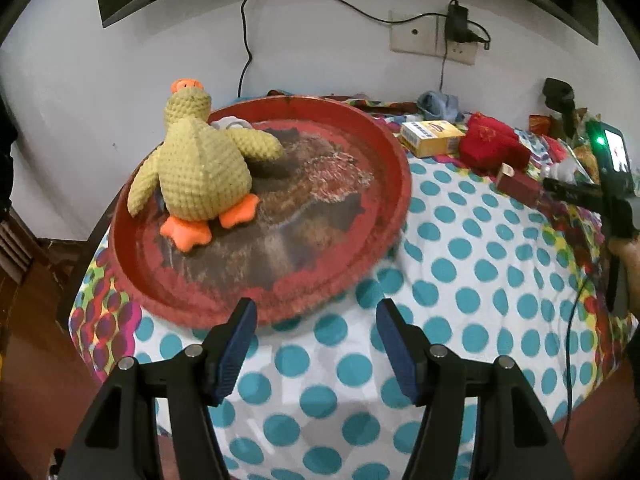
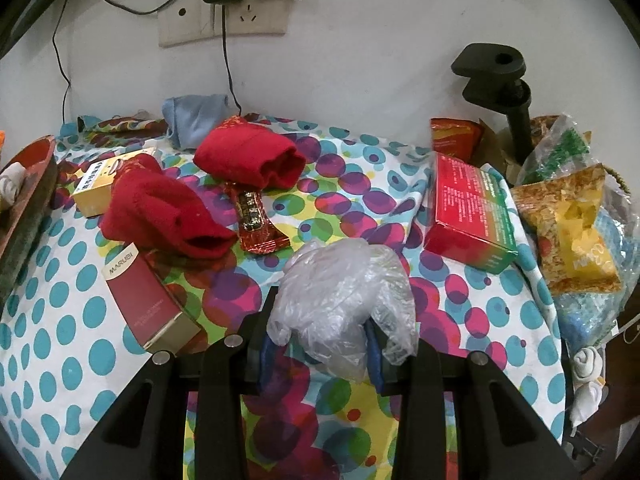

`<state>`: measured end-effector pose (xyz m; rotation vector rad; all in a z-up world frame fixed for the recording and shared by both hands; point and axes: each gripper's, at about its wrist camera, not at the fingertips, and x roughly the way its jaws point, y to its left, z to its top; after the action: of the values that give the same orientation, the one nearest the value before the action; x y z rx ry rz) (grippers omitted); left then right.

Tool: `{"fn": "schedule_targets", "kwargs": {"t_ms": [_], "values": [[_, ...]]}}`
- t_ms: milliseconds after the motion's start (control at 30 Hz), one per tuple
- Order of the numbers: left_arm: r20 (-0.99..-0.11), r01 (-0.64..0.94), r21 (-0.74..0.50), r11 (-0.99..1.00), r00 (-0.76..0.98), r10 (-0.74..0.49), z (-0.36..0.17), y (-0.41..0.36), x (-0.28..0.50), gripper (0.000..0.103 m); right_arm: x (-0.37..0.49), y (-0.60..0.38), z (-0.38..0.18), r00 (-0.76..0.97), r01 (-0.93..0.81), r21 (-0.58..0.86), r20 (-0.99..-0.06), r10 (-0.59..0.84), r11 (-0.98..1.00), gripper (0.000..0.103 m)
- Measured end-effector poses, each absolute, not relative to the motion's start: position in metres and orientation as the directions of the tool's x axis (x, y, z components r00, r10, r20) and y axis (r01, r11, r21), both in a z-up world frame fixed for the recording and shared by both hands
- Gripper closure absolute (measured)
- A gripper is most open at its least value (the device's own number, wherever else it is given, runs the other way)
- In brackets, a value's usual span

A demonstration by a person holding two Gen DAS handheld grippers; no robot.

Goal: Organize objects
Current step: 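Carry the plastic bag onto the red tray and open the right gripper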

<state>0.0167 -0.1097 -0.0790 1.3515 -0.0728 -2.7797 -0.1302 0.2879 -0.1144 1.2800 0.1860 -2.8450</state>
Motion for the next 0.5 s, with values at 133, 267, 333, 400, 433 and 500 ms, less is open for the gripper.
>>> {"fn": "schedule_targets", "kwargs": {"t_ms": [133,267,333,400,433,500], "values": [[-0.773,-0.003,0.088,-0.996,-0.631,-0.066,-0.077,-0.105,0.034,0.039,-0.119,0.292,-0.11,-0.656,0.044,-0.1,-0.753,0.047,-0.994,0.068],[-0.774,-0.017,0.086,-0.996,-0.63,-0.056,-0.076,-0.108,0.047,0.039,-0.116,0.294,-0.107,-0.66,0.028,-0.096,-0.749,0.054,-0.995,0.068],[-0.772,-0.011,0.075,-0.997,-0.634,-0.051,-0.076,-0.111,0.053,0.039,-0.119,0.286,-0.108,-0.664,0.021,-0.109,-0.745,0.067,-0.994,0.068],[-0.775,-0.001,0.077,-0.997,-0.629,-0.059,-0.079,-0.114,0.058,0.039,-0.114,0.291,-0.105,-0.663,0.011,-0.104,-0.745,0.07,-0.995,0.068],[-0.775,0.003,0.072,-0.997,-0.629,-0.058,-0.08,-0.115,0.059,0.039,-0.113,0.29,-0.103,-0.664,0.01,-0.101,-0.744,0.069,-0.995,0.068],[-0.773,0.008,0.065,-0.998,-0.632,-0.056,-0.081,-0.118,0.062,0.039,-0.125,0.265,-0.103,-0.669,0.009,-0.118,-0.739,0.082,-0.993,0.068]]}}
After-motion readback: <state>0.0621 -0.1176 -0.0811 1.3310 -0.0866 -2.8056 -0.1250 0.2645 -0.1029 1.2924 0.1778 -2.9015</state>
